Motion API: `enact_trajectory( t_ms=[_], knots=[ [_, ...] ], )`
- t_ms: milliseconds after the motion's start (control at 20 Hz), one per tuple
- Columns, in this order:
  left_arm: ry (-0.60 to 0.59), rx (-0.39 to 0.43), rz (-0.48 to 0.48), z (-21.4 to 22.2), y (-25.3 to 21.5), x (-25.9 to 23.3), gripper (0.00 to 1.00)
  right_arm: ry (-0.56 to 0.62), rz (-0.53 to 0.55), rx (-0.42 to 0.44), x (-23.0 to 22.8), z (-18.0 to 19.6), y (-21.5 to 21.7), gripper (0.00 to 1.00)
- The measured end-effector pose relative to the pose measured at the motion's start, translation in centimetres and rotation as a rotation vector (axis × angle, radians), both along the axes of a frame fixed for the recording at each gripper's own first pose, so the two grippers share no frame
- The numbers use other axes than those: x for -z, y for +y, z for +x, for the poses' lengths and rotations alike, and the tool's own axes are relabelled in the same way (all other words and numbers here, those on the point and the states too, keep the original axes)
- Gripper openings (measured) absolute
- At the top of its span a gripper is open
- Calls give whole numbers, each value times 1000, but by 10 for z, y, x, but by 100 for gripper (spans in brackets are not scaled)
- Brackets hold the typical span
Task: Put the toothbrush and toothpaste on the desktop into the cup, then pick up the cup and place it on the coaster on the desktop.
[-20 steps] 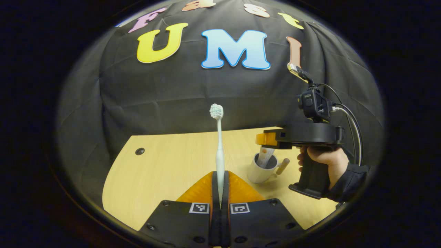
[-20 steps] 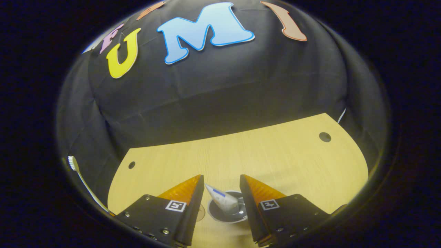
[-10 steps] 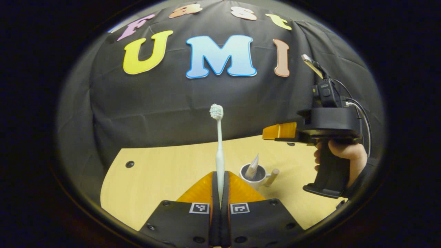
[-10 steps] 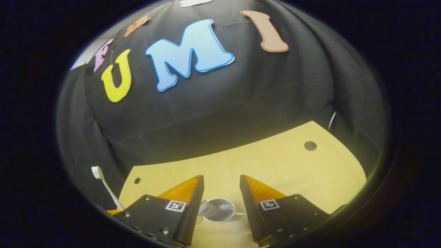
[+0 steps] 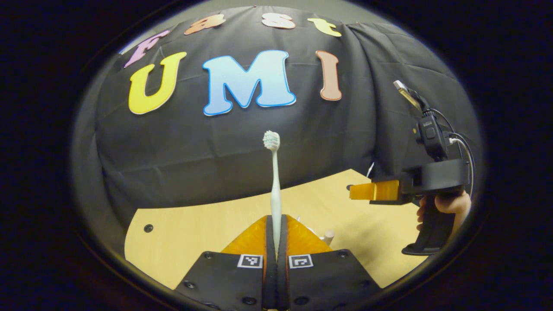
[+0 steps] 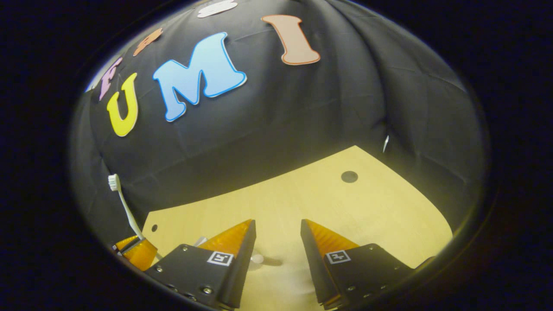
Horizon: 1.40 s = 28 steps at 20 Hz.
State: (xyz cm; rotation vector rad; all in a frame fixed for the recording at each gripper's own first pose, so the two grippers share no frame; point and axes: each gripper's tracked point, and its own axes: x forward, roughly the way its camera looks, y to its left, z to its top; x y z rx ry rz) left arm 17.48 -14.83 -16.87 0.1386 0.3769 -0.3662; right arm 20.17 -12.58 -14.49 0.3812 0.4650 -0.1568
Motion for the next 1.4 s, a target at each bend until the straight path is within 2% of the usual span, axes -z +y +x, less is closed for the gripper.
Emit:
enact_trajectory(
  t_ms=[50,450,500,550,600,650,700,750,800,950,1000,1050,1100,1150,1400],
  knots=[
    [-1,12,-3,3,-9,1,7,6,2,10,3,-3,-7,63],
    [-29,49,-6,31,-48,15,7,47,25,45,22,-15,-31,63],
    [-31,53,-8,35,-52,18,7,51,27,48,24,-16,-33,67],
    [-33,54,-12,39,-55,22,8,56,28,48,25,-17,-31,63],
    [-34,56,-14,43,-58,26,8,61,26,47,26,-17,-32,67],
    [-34,57,-16,46,-60,30,8,65,22,47,28,-18,-33,63],
    [-37,57,-14,50,-62,34,8,70,19,47,31,-18,-34,67],
    [-36,54,-10,54,-63,41,8,75,18,48,34,-22,-37,63],
    [-36,57,-6,57,-66,45,8,79,20,50,36,-25,-41,67],
    [-28,56,0,65,-70,60,8,93,31,57,43,-28,-43,67],
    [-32,53,4,67,-71,62,8,98,32,58,46,-29,-44,63],
    [-54,50,10,71,-72,62,8,103,30,56,49,-30,-45,67],
    [-58,49,21,74,-73,65,7,110,26,54,51,-31,-46,63],
    [-76,49,29,77,-73,65,5,116,22,54,54,-32,-48,63],
    [-104,48,41,81,-80,67,8,137,24,61,61,-37,-57,63]
  ],
)
